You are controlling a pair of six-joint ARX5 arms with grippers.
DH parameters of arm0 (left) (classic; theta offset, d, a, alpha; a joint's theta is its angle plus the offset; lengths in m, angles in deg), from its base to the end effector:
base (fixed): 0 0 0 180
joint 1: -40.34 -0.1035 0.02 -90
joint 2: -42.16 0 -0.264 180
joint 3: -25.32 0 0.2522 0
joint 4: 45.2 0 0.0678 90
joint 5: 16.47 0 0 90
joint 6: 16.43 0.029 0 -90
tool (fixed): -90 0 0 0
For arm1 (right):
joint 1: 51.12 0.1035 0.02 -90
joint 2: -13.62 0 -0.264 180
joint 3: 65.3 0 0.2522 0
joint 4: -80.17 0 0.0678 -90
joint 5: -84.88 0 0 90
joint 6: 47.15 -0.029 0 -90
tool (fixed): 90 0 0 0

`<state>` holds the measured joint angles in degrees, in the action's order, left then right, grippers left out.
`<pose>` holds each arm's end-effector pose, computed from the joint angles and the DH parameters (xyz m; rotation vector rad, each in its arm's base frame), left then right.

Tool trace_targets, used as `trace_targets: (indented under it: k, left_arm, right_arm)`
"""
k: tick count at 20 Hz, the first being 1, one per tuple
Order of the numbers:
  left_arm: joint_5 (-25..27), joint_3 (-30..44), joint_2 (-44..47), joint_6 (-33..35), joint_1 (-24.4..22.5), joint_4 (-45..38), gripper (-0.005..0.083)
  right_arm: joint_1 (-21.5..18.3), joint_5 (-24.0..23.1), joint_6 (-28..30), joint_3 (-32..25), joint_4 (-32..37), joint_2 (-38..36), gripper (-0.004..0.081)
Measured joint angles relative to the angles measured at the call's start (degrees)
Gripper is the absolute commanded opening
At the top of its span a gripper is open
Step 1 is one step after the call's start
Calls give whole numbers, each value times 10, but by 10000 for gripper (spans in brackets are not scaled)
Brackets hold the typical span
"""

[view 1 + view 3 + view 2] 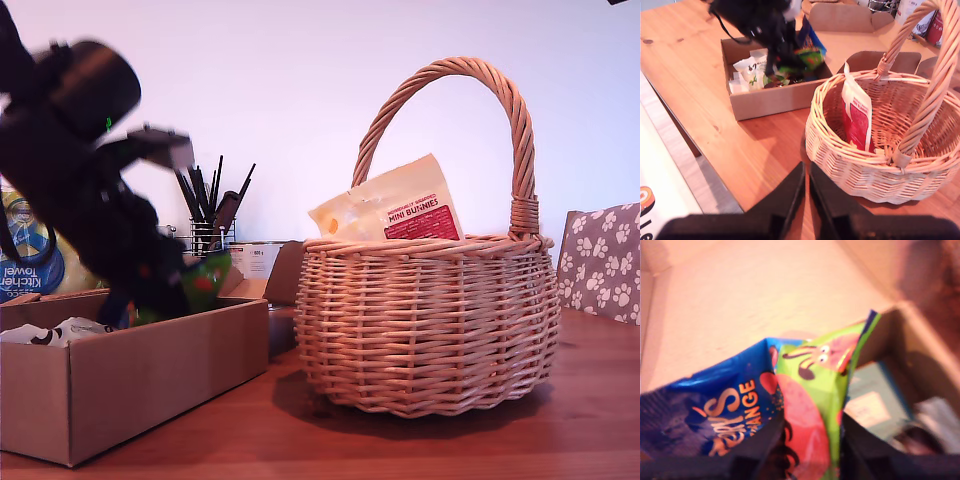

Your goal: Move the bags of Easter eggs from the cardboard box on the left into the woven basket on the right side.

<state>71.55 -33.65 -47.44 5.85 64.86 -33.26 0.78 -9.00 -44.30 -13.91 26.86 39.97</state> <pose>0.2784 -0.1281 0.1735 0.5110 0.6428 -0.5808 0.0615 0.0752 0.2816 -0.2836 0.4288 0.8325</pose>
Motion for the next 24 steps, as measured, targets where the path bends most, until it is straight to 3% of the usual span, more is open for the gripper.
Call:
trace_targets:
  k: [5, 8, 11, 15, 21, 24]
  left_arm:
    - [-33, 0, 140, -1, 3, 67, 143]
    - [-164, 0, 178, -42, 24, 77, 143]
    - [-275, 0, 178, -69, 78, 40, 143]
    - [-286, 0, 170, -89, 133, -55, 143]
    - [-284, 0, 64, -134, 155, -184, 143]
    - [-284, -27, 10, -148, 170, -196, 143]
  right_arm:
    - [0, 0, 0, 0, -5, 0, -13]
    - [0, 0, 0, 0, -5, 0, -13]
    - [0, 0, 0, 0, -5, 0, -13]
    - [0, 0, 0, 0, -5, 0, -13]
    - [0, 0, 0, 0, -5, 0, -13]
    - [0, 0, -1, 0, -5, 0, -13]
